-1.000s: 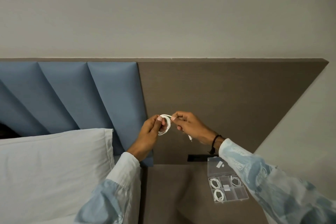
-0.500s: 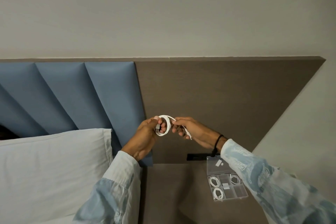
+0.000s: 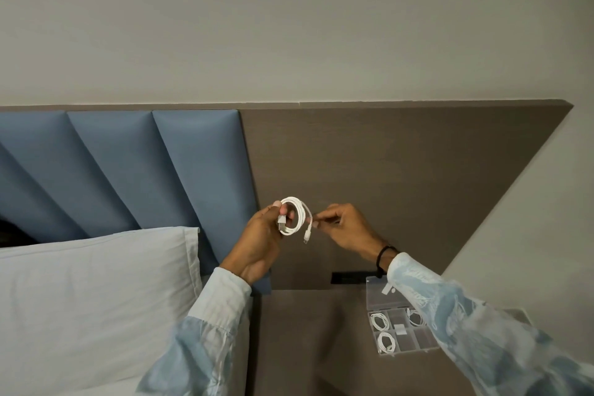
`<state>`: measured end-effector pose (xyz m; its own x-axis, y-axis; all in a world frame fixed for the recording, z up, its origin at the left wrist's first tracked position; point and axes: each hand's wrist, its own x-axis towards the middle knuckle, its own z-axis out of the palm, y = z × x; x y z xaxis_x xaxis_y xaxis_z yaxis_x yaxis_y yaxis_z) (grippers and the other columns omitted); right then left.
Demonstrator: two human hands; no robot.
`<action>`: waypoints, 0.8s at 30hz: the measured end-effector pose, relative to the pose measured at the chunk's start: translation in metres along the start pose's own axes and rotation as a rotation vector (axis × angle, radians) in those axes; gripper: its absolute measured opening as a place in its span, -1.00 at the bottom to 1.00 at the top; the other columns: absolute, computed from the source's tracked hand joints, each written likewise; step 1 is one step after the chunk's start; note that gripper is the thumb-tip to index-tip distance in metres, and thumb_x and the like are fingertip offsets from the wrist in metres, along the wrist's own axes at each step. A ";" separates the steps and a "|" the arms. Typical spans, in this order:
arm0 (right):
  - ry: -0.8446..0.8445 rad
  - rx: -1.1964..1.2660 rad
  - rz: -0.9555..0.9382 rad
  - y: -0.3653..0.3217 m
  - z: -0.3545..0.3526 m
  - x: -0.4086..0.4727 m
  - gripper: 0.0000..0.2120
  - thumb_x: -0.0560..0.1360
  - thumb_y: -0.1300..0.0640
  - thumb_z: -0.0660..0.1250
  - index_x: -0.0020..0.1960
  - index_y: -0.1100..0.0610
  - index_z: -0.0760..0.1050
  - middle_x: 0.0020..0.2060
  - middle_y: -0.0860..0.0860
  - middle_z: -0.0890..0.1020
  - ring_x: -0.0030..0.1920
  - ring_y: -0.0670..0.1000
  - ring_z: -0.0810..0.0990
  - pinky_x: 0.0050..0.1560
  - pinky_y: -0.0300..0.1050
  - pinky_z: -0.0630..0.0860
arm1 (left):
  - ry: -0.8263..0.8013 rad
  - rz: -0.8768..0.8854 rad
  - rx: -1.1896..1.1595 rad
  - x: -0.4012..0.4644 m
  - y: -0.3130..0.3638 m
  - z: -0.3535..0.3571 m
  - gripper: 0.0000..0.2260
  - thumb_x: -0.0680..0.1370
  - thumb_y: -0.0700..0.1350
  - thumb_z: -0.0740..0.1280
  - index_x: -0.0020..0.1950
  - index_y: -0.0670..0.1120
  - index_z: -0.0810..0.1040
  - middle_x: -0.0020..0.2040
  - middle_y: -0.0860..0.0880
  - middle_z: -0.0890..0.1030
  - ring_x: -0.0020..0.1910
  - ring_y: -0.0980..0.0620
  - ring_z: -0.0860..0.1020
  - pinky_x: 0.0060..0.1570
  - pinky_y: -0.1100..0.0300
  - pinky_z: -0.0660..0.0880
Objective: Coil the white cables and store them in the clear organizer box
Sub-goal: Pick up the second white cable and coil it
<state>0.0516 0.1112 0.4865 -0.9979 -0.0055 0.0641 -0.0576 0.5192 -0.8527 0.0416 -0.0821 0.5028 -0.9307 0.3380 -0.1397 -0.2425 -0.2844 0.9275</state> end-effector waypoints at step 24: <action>-0.275 0.815 0.382 -0.026 -0.004 -0.013 -0.73 0.51 0.03 0.46 0.15 0.11 0.62 0.00 0.04 0.66 -0.08 -0.04 0.59 -0.16 -0.13 0.49 | 0.068 0.037 0.200 0.004 -0.017 0.016 -0.56 0.73 -0.04 0.12 -0.19 0.04 0.72 -0.14 0.06 0.76 -0.16 0.21 0.67 0.03 0.20 0.50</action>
<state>0.0662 0.1018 0.5097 -0.9191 -0.2135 -0.3313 0.3768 -0.2297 -0.8974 0.0465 -0.0613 0.4919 -0.9560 0.2672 -0.1213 -0.1552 -0.1098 0.9818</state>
